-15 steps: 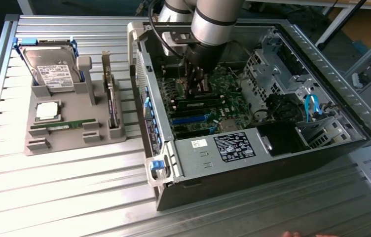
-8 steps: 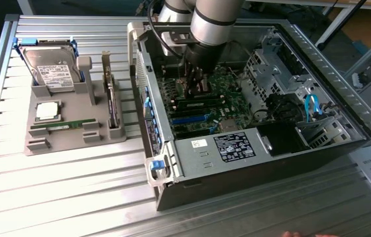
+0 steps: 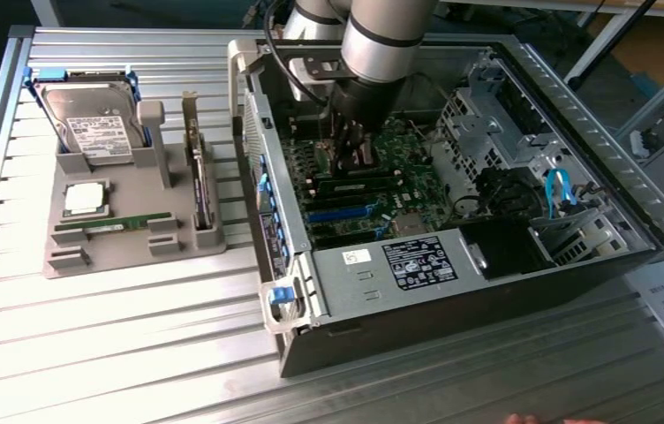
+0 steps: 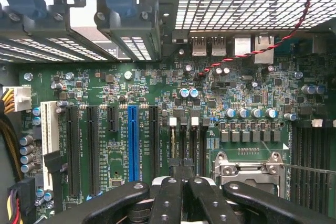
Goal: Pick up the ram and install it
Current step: 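Press down the ram until it locks into place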
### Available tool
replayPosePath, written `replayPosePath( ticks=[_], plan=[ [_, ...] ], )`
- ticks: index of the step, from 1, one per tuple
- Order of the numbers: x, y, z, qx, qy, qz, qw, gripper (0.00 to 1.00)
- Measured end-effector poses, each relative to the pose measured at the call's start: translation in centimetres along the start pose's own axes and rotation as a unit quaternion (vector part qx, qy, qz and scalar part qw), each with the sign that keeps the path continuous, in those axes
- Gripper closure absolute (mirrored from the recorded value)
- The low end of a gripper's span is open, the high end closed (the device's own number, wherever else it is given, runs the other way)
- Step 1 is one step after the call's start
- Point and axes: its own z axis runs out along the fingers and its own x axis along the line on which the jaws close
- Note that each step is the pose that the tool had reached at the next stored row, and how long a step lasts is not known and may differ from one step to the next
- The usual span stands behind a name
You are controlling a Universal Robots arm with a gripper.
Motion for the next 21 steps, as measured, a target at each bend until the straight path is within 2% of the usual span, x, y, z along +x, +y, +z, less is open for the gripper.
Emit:
replayPosePath(
  ticks=[21],
  plan=[
    [0.0,0.0,0.48,0.0001,-0.0001,0.0,1.0,0.9]
  ],
)
